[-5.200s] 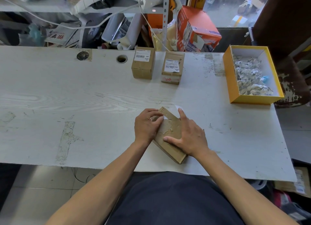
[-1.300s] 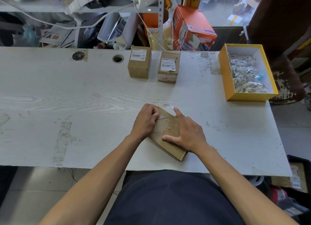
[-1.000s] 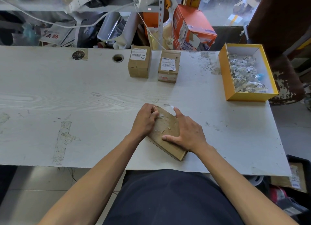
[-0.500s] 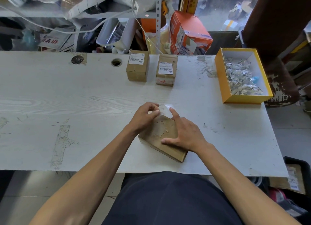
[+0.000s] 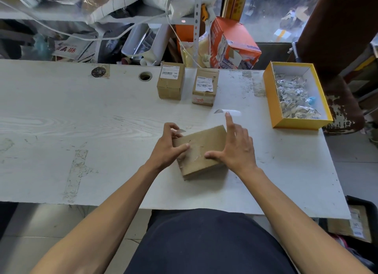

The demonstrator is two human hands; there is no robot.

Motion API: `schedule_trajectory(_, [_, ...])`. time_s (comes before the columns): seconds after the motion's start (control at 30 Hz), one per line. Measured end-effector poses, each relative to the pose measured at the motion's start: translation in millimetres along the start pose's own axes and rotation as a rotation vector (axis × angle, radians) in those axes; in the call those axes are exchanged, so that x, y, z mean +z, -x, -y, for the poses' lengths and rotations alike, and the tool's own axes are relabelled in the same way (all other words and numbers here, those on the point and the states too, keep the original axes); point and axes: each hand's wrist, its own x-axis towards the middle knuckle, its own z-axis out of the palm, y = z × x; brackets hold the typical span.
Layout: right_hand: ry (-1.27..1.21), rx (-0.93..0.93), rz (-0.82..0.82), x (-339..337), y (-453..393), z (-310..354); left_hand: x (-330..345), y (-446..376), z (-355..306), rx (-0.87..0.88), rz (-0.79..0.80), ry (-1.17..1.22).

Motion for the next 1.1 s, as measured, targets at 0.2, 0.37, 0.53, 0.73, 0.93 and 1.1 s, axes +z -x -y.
schedule_trajectory(0.2, [-0.075, 0.057, -0.082, 8.7, 9.1, 14.1, -5.5, 1.7, 2.9, 0.015, 0.036, 0.007])
schedule_trajectory(0.37, [-0.187, 0.007, 0.044, 16.2, 23.5, 19.4, 5.4, 5.2, 3.3, 0.031, 0.07, 0.019])
schedule_trajectory(0.53, [-0.283, 0.04, 0.057, 16.3, 23.4, 13.8, 10.4, 13.0, 7.1, 0.001, 0.029, 0.009])
schedule_trajectory(0.73, [-0.399, -0.083, 0.19, 16.3, 24.2, 1.6, 14.8, 30.4, 14.2, 0.007, 0.016, -0.1])
schedule_trajectory(0.93, [-0.482, -0.17, 0.319, 14.5, 18.6, -4.4, 6.8, 20.8, 14.8, 0.163, 0.102, -0.141])
schedule_trajectory(1.1, [-0.477, -0.205, 0.34, 12.2, -7.4, -6.9, 0.7, -6.5, 2.3, 0.169, 0.265, -0.227])
